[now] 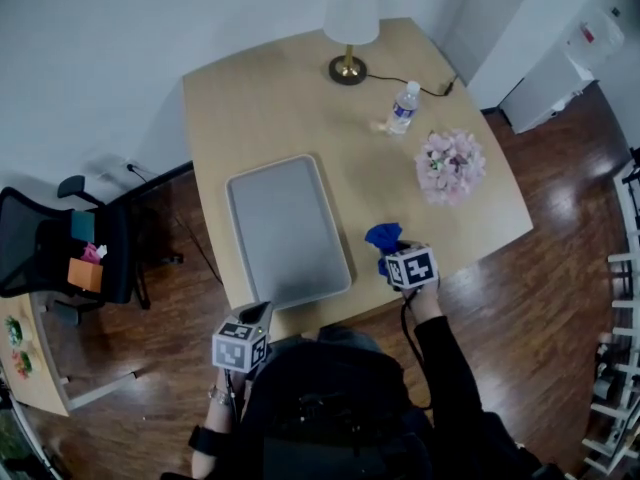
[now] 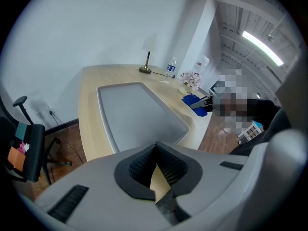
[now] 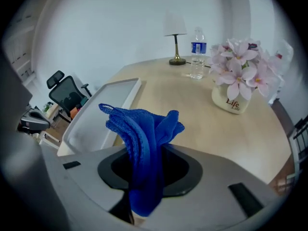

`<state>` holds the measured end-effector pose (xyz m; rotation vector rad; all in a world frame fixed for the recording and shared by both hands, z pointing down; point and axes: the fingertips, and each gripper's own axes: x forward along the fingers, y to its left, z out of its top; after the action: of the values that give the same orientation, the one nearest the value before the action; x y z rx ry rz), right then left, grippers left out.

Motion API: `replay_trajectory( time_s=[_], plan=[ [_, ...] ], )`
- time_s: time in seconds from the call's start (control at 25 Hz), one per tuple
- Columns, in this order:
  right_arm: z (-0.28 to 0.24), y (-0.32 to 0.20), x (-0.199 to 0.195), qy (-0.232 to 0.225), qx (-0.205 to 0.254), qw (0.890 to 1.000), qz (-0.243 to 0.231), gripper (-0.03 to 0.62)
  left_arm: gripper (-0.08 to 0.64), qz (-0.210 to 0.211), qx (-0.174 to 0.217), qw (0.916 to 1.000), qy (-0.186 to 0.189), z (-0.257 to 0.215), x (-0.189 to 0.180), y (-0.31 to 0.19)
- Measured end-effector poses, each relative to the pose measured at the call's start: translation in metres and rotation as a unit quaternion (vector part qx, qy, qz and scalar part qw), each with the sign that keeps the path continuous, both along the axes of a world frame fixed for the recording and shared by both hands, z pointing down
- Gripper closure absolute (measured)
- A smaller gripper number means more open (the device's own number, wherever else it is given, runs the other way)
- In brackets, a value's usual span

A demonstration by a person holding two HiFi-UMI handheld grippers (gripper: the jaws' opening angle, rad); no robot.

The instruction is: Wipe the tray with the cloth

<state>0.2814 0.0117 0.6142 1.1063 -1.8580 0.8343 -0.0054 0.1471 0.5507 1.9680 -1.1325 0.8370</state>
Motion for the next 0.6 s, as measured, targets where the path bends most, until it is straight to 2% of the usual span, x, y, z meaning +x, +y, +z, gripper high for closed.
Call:
replay_trajectory(
  time_s=[0.32, 0.48, 0.52, 0.6],
  plan=[
    [0.039, -0.023, 0.012, 0.037, -0.02, 0.999, -0.017, 0.46, 0.557, -0.005, -0.014, 0.9997, -0.022, 0.001, -0.007, 0.006],
    [0.044, -0.025, 0.009, 0.05, -0.017, 0.998, -0.031, 0.444, 0.557, -0.003, -0.029, 0.999, -0.035, 0.004, -0.009, 0.014],
    [0.044, -0.025, 0.007, 0.05, -0.017, 0.998, -0.032, 0.428, 0.557, -0.002, -0.031, 0.9988, -0.036, 0.004, -0.011, 0.016],
    [0.045, -0.023, 0.006, 0.052, -0.023, 0.998, -0.022, 0.322, 0.557, 0.002, -0.033, 0.9987, -0.04, 0.002, -0.014, 0.019]
  ],
)
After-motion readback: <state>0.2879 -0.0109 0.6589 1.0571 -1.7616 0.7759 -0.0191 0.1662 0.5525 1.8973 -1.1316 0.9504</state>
